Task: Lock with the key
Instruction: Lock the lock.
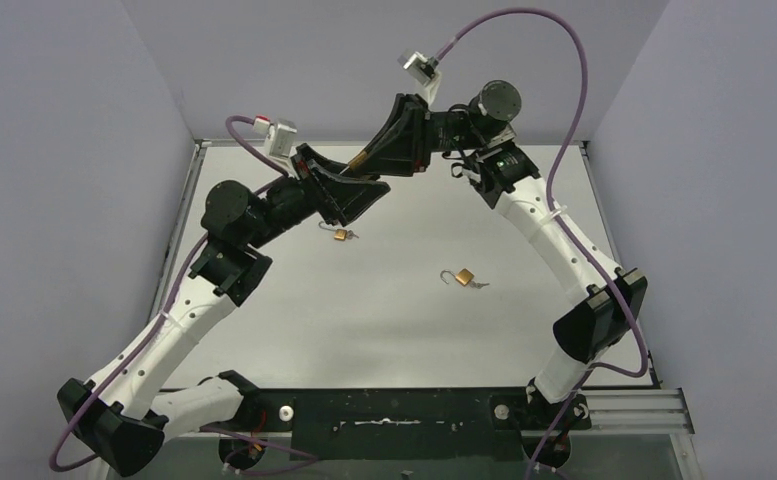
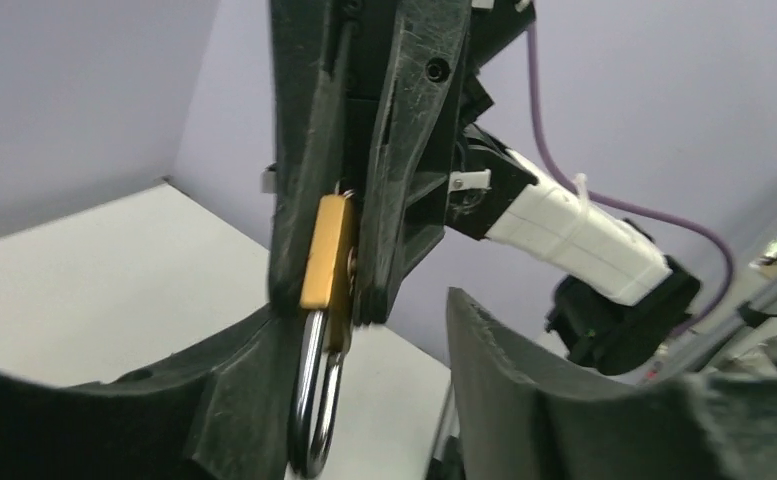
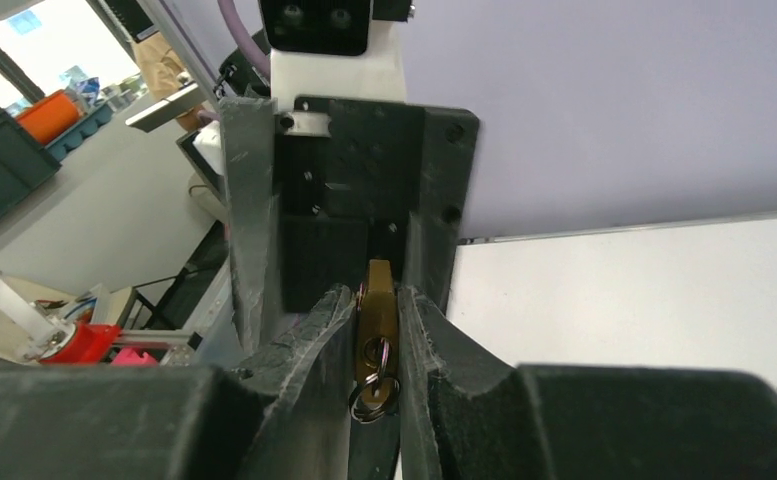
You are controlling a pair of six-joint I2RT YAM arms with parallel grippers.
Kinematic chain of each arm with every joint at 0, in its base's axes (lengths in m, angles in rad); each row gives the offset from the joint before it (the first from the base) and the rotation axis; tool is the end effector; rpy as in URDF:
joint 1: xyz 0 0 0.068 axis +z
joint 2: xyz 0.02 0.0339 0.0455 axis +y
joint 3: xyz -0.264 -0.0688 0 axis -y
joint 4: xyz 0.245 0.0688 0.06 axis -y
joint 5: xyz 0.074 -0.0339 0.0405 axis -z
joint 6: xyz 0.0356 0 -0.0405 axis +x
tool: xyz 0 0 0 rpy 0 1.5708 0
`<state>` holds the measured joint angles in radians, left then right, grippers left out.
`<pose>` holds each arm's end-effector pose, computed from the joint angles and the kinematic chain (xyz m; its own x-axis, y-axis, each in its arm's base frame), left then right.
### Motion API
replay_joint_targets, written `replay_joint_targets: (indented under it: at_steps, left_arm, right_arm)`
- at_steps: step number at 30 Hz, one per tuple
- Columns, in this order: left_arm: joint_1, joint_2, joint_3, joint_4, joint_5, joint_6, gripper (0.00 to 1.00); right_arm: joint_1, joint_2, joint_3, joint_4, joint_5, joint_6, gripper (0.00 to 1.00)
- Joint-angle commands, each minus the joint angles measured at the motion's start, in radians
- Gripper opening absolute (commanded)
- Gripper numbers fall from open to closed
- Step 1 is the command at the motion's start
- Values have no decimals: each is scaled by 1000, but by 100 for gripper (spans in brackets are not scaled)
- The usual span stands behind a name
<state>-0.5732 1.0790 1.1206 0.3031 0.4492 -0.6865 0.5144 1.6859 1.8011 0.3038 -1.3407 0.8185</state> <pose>0.1911 -0.1418 0.4522 -0.3077 -0.4810 -0.8210 0.8234 0.2978 -0.4831 0.2979 0.2082 0.4969 -0.4052 -0.0378 -0.9134 -0.8644 -0.3095 0.3963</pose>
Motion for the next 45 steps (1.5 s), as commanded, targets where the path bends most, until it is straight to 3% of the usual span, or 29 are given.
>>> replay_joint_targets:
  at_steps: [1,2,3,9,15,19,23,39,45]
  left_arm:
    - [-5,-20,36,127,100,-49,72]
    - [13,-33,25,141,99,-64,87]
    - [36,-47,10,157,101,-82,91]
    - [192,-95,-23,286,195,-208,93]
    - [237,-42,-8,433,332,-340,93]
    - [237,71,-1,709,393,-559,87]
    - [237,167,40,890,405,-692,71]
    - [237,163,41,888,414,-693,42]
    - [237,165,47,862,430,-677,41]
  right_arm:
    - [40,-13,10,72,52,24,0]
    - [27,-15,5,118,43,62,0]
    - [9,-15,-2,177,38,114,0]
    - [-78,10,-2,517,13,413,0]
    - [-95,38,37,648,14,553,0]
    - [-58,40,47,667,8,573,0]
    - [-45,35,48,638,3,550,0]
    - [-48,41,42,627,-3,537,0]
    - [-48,44,47,627,-6,536,0]
